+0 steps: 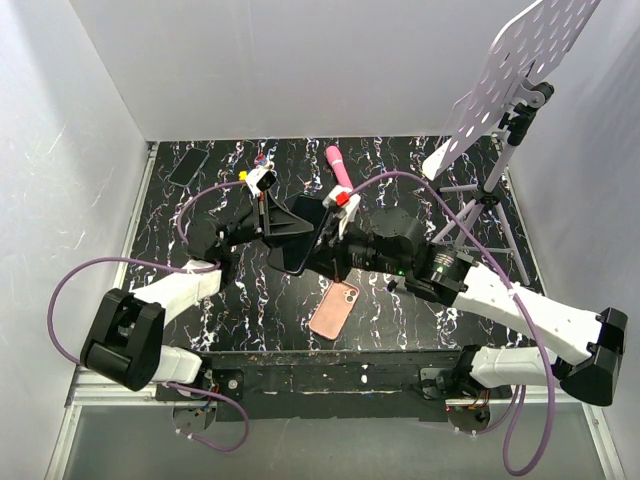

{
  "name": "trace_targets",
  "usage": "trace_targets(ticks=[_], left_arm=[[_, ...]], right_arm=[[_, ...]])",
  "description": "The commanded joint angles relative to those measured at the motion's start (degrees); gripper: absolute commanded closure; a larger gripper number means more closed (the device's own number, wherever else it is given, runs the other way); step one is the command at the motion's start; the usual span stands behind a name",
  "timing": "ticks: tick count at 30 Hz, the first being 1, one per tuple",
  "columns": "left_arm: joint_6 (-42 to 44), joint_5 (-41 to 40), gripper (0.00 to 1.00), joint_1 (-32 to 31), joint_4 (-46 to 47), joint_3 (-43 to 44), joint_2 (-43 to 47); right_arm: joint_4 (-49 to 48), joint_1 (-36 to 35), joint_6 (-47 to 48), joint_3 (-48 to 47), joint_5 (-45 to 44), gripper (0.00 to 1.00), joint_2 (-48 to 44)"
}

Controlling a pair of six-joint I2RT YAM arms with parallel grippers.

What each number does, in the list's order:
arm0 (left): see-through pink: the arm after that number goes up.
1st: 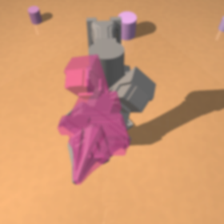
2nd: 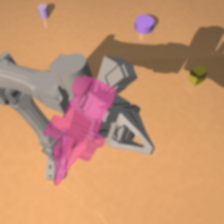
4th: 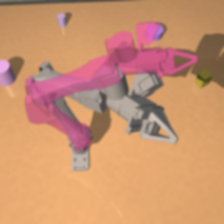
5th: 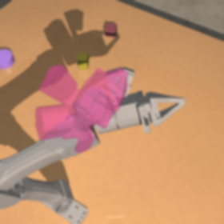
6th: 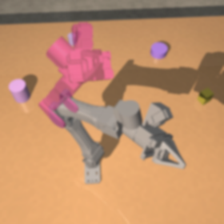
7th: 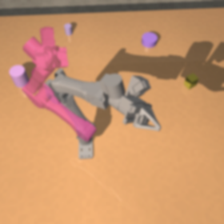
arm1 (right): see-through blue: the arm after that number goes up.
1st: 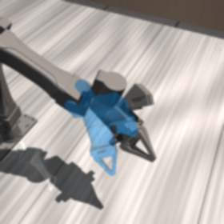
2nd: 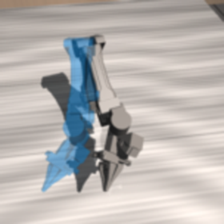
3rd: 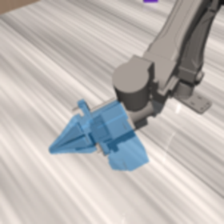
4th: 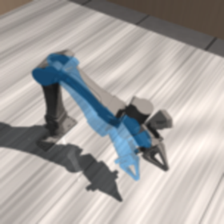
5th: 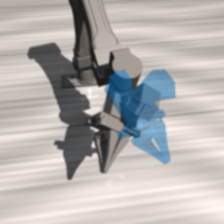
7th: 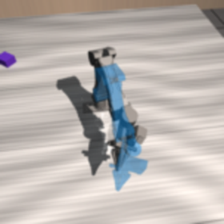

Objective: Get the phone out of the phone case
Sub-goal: Remove the phone case from the phone.

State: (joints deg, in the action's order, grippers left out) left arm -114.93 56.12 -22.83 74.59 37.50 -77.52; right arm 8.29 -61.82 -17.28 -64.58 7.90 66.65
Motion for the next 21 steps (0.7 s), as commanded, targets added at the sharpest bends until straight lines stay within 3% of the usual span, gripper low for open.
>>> trace_targets(ticks=[1, 5, 7, 11, 21], left_arm=[[0.0, -3.8, 1.00, -1.2, 1.4, -0.7, 3.7], [3.5, -5.1, 1.00, -1.1, -1.0, 0.3, 3.6], [5.5, -5.0, 1.00, -1.1, -3.2, 1.0, 3.8], [8.6, -4.5, 1.00, -1.1, -7.7, 2.1, 4.8], [8.2, -4.3, 1.00, -1.1, -8.3, 2.5, 6.6]], right_arm=[[-8.4, 3.0, -13.5, 3.3, 3.5, 0.79, -2.9], [-13.8, 3.6, -22.3, 8.6, 13.7, 0.54, -6.7], [-18.6, 3.8, -26.0, 11.0, 17.4, 0.51, -8.5], [-26.5, 4.0, -32.0, 13.5, 20.7, 0.48, -10.0], [-21.4, 5.0, -34.4, 9.8, 16.6, 0.52, -6.5]])
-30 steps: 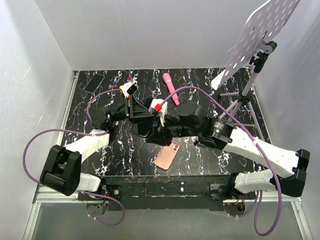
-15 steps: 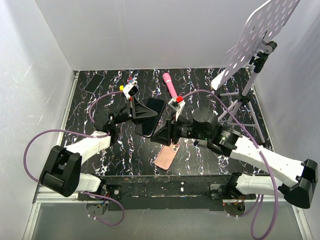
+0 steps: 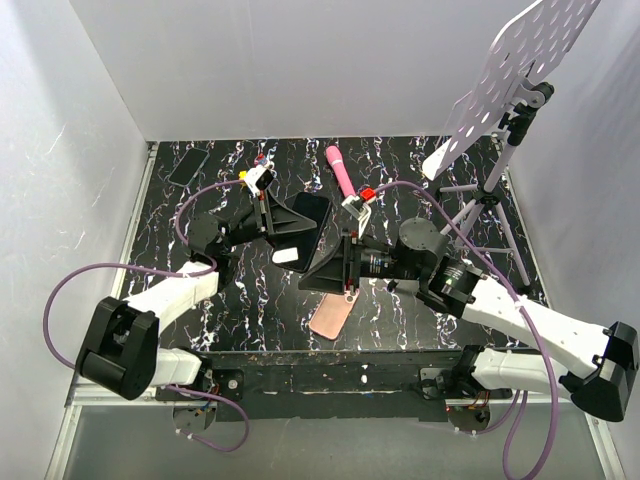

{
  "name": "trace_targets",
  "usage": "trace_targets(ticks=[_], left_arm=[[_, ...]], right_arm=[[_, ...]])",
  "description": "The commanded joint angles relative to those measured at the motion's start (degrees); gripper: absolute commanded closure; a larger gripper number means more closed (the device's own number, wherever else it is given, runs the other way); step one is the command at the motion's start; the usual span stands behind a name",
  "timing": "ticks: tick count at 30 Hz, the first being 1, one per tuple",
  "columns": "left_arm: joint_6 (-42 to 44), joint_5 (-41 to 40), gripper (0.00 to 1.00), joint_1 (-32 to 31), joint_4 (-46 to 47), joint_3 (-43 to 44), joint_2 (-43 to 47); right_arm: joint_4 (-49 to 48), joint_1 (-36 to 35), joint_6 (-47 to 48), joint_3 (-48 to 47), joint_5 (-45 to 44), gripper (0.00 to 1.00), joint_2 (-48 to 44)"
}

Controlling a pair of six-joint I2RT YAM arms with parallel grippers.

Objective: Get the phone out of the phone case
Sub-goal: Remove the phone case from the phone.

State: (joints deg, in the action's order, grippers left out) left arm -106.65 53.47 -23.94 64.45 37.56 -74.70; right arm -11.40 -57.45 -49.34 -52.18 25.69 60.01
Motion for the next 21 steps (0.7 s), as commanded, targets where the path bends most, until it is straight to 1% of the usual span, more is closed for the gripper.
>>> trace_targets(ticks=[1, 6, 9, 14, 17, 19, 21], left_arm=[[0.0, -1.8, 1.00, 0.0, 1.8, 2.3, 3.9], [0.1, -2.0, 1.00, 0.0, 1.7, 2.6, 4.4], [-0.3, -1.6, 1.00, -0.1, 1.3, 2.6, 3.9], [-1.1, -1.7, 1.00, 0.0, 2.5, 2.6, 3.4], [-1.1, -1.8, 1.00, -0.1, 2.4, 2.7, 3.5], [-1.1, -1.8, 1.00, 0.0, 2.3, 2.8, 3.5], [-1.3, -1.8, 1.00, 0.0, 2.3, 2.7, 3.4]], right_arm=[[-0.7, 0.8, -2.9, -2.2, -2.0, 0.52, -0.2], [-0.2, 1.6, -6.3, 0.5, -3.7, 0.51, -1.8], [-1.3, 2.7, -7.6, -0.1, -2.8, 0.52, -0.6], [-1.9, 3.0, -7.6, -3.1, -0.7, 0.59, 2.2], [-3.5, 3.0, -7.7, -2.8, 0.8, 0.66, 3.0], [-4.1, 3.0, -7.4, -2.0, 1.2, 0.67, 2.9], [-4.9, 3.0, -7.0, -1.3, 1.3, 0.73, 2.9]])
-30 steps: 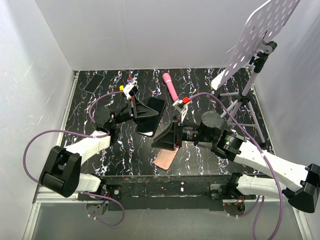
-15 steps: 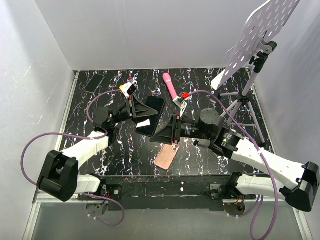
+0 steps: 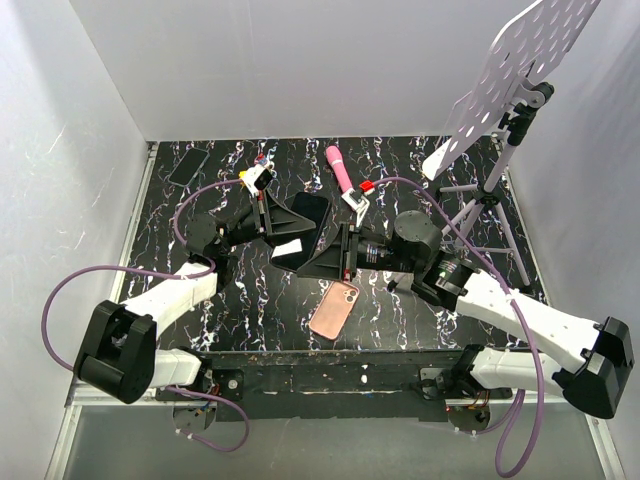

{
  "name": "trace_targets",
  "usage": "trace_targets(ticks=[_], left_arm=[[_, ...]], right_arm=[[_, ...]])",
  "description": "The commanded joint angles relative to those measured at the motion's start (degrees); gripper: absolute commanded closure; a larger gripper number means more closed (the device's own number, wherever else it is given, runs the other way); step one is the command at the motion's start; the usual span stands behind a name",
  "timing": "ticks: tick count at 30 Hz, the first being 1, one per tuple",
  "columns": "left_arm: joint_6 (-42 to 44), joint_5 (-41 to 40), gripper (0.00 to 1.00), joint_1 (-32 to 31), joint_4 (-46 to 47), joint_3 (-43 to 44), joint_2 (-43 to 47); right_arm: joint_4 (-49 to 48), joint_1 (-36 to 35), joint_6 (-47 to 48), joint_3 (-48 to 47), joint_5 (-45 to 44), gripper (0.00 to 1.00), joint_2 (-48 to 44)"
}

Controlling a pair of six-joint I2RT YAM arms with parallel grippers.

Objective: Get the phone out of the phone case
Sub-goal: Remove the phone case from the phone.

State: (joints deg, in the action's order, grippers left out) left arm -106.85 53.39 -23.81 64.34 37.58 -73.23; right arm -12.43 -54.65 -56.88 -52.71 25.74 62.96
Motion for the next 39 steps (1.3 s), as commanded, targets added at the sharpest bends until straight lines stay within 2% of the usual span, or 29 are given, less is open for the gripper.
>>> trace_targets(ticks=[1, 4, 5, 7, 8, 13, 15, 23, 31, 39], left_arm=[[-1.5, -1.7, 1.00, -0.2, 2.5, 2.6, 2.0], [-3.9, -2.0, 1.00, -0.2, 4.2, 2.1, 1.3], [-5.3, -2.1, 1.00, -0.2, 4.9, 2.1, 0.9], [-8.4, -2.5, 1.00, -0.2, 7.0, 1.6, 0.2], [-10.2, -2.7, 1.00, -0.2, 8.0, 1.4, 0.0], [-16.7, -2.9, 1.00, -0.7, 12.7, 0.6, -0.7], [-17.6, -2.5, 1.00, -1.1, 13.5, 0.9, -0.4], [-19.6, -2.6, 1.00, -1.3, 16.1, 0.7, 0.6], [-21.1, -3.1, 1.00, -2.2, 18.3, 0.9, -0.8], [-20.9, -4.1, 1.00, -3.7, 18.8, 0.2, -1.2]], right_arm=[[-4.1, 0.2, 1.2, -0.7, 1.4, 0.75, 0.0], [-4.0, 0.1, 4.5, -0.6, 2.0, 0.77, 0.8], [-4.1, 0.1, 5.9, -0.4, 2.2, 0.80, 1.0], [-4.3, -0.3, 10.0, -0.1, 2.0, 0.95, 1.1], [-4.6, -0.5, 13.4, 0.4, 1.5, 0.99, 1.1], [-9.0, -0.6, 24.3, 3.0, 2.5, 0.99, 1.6], [-7.1, -0.3, 27.6, 0.9, 3.4, 0.99, 4.3], [-14.9, 4.6, 26.3, 1.7, 11.0, 0.99, 9.9], [-8.3, 4.9, 30.9, -3.3, 11.0, 0.99, 11.2], [-7.4, 5.3, 32.0, -5.8, 9.9, 0.99, 12.3]])
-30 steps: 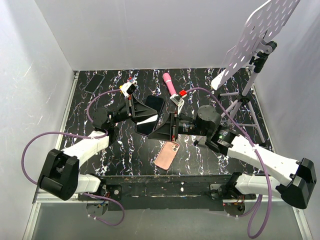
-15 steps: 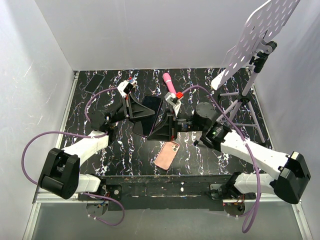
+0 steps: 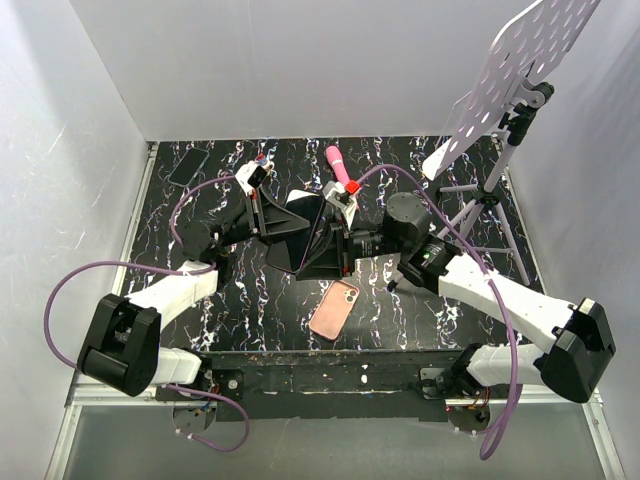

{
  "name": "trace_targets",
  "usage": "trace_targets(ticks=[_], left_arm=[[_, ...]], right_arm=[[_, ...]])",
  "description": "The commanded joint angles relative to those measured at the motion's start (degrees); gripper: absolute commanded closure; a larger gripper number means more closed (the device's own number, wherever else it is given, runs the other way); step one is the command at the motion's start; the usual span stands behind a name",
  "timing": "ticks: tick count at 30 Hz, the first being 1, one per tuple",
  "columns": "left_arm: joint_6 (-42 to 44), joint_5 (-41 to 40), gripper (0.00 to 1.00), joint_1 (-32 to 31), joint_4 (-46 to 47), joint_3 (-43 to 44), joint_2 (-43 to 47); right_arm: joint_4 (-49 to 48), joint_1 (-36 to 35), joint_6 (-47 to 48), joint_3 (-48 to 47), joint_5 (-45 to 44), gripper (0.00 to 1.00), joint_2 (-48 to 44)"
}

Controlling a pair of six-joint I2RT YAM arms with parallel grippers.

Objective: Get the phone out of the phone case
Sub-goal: Remove the phone case from the phone.

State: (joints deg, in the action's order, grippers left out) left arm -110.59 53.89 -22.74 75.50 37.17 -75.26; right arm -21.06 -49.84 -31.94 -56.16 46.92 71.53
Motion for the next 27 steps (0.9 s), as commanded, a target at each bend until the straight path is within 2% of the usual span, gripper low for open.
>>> trace_targets(ticks=[1, 11, 20, 27], left_arm=[[-17.2, -4.7, 1.00, -4.9, 7.6, 0.7, 0.9], [-17.1, -5.1, 1.00, -6.0, 7.8, 1.2, 0.6], [-16.9, -6.4, 1.00, -6.7, 8.2, 1.9, 0.6], [-16.9, -6.0, 1.00, -7.3, 8.2, 2.2, 0.2]], right_arm=[[1.4, 0.5, 7.2, -2.4, -12.0, 0.99, 3.6], [3.4, 0.5, 8.3, -1.9, -17.1, 0.99, 1.3], [7.3, 0.3, 7.8, 1.1, -33.2, 0.99, -1.9], [11.5, 0.3, 10.6, -0.9, -38.4, 0.99, -1.7]])
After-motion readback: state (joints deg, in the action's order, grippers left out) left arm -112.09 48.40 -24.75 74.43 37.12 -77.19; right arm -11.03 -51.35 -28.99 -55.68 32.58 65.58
